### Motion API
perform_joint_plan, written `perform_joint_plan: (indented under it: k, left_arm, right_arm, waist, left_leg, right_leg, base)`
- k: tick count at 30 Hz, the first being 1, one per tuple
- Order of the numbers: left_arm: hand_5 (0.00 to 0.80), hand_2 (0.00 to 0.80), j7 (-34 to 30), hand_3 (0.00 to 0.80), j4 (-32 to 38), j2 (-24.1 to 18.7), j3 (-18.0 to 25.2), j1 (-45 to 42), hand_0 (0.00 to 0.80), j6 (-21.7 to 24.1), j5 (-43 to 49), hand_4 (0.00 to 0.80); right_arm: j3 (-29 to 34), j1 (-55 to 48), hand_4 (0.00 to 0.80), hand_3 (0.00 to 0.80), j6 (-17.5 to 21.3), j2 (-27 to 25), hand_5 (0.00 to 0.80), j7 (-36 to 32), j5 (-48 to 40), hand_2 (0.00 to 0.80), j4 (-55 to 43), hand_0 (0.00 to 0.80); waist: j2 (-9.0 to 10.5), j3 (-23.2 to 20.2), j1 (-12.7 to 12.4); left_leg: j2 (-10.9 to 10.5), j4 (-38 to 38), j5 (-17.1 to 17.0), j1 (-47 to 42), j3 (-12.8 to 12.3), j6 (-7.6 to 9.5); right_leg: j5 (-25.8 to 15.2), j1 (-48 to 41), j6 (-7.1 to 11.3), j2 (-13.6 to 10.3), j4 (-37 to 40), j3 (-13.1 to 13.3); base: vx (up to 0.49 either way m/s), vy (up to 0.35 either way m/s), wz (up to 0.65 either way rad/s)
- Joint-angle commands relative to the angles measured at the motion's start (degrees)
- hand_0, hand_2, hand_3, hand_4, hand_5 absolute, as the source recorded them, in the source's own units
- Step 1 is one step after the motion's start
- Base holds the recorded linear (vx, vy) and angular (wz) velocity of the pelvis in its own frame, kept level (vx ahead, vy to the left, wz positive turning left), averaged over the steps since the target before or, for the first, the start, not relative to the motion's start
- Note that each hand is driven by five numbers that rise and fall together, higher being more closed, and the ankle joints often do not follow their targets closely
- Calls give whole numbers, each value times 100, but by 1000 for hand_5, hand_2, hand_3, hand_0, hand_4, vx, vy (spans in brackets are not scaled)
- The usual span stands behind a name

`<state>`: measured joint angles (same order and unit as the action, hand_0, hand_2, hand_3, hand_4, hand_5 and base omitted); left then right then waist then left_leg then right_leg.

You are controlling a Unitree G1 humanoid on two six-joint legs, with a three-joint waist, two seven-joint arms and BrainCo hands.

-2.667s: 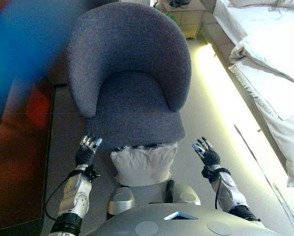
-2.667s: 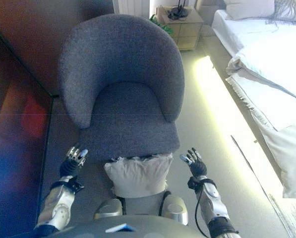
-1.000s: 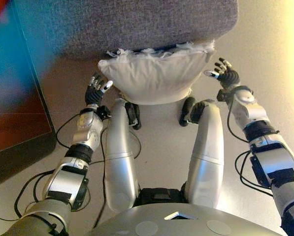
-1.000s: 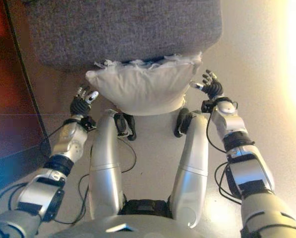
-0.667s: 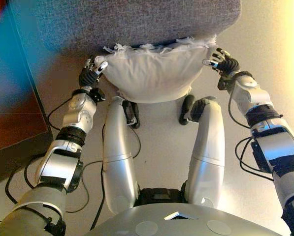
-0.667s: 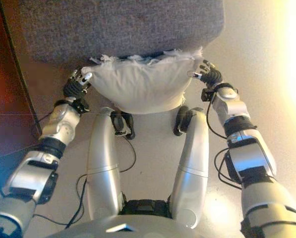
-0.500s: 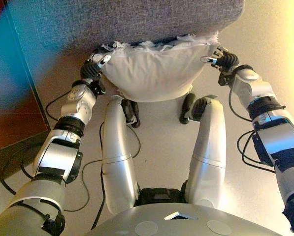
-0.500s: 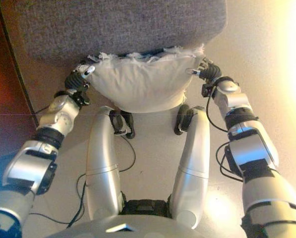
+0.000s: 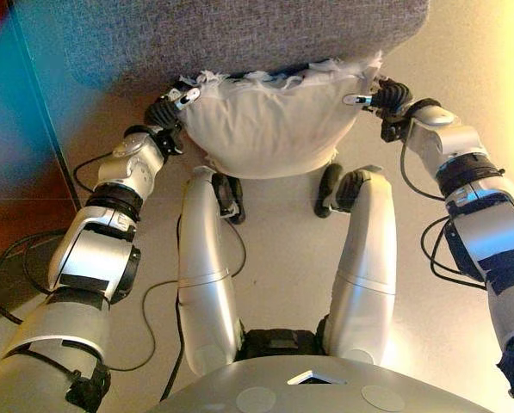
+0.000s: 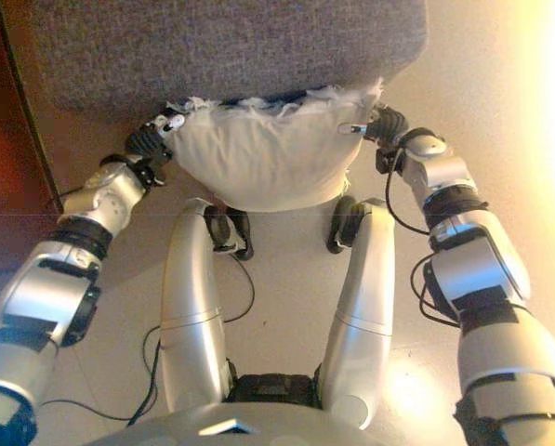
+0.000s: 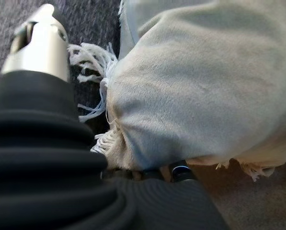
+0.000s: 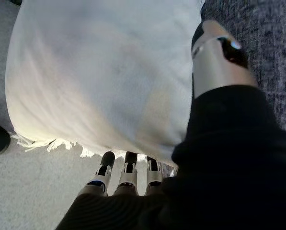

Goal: Pick up the cushion and take it to the sofa

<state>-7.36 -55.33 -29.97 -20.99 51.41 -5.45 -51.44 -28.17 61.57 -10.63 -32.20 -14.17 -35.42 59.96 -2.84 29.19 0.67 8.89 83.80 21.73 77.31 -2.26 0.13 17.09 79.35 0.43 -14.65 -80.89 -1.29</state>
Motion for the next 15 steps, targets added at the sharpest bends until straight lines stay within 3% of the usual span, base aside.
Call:
perform_joint_plan:
  k: [1,2,7,8,9,10,15]
  left_arm:
    - [0,0,-453,0,97,206,-213,504,0,79,-123,0]
    - [50,50,-496,50,113,203,-237,506,50,81,-95,50]
    - [728,728,-470,728,212,189,-338,530,728,99,-27,728]
    - [800,800,-452,800,214,175,-343,549,800,106,-30,800]
    - [800,800,-407,800,221,178,-348,570,800,115,-38,800]
    - [800,800,-367,800,228,184,-354,579,800,128,-47,800]
    - [800,800,-321,800,257,230,-347,570,800,185,-35,800]
  right_arm:
    - [-283,592,0,0,18,158,0,-453,-50,0,-48,0]
    - [-318,593,0,0,19,157,0,-512,-22,0,-79,0]
    - [-434,628,0,0,64,146,0,-454,129,0,-147,0]
    - [-455,650,66,66,66,145,66,-384,160,66,-177,66]
    - [-467,664,304,304,59,155,304,-304,189,304,-201,304]
    - [-474,670,800,800,69,163,800,-265,227,800,-210,800]
    - [-496,684,800,800,158,176,800,-153,339,800,-215,800]
  waist:
    - [-176,60,49]
    - [-178,60,46]
    - [-192,60,31]
    - [-192,60,30]
    - [-192,60,33]
    - [-193,60,33]
    - [-210,60,20]
  left_leg:
    - [64,-321,127,-328,-140,71]
    - [60,-329,130,-331,-142,69]
    - [50,-363,128,-309,-149,64]
    - [50,-380,122,-298,-150,62]
    - [48,-402,115,-293,-152,58]
    - [48,-414,111,-287,-154,56]
    - [33,-453,101,-242,-166,53]
  right_leg:
    - [-109,-472,-54,-178,551,309]
    - [-115,-476,-52,-186,568,306]
    - [-143,-455,-52,-212,630,289]
    - [-147,-445,-53,-214,646,286]
    - [-153,-440,-53,-208,668,284]
    - [-158,-434,-53,-205,680,285]
    - [-180,-399,-52,-215,737,283]
  base:
    - [0,0,0]
    - [0,0,0]
    - [0,0,0]
    - [0,0,0]
    - [0,0,0]
    - [0,0,0]
    - [0,0,0]
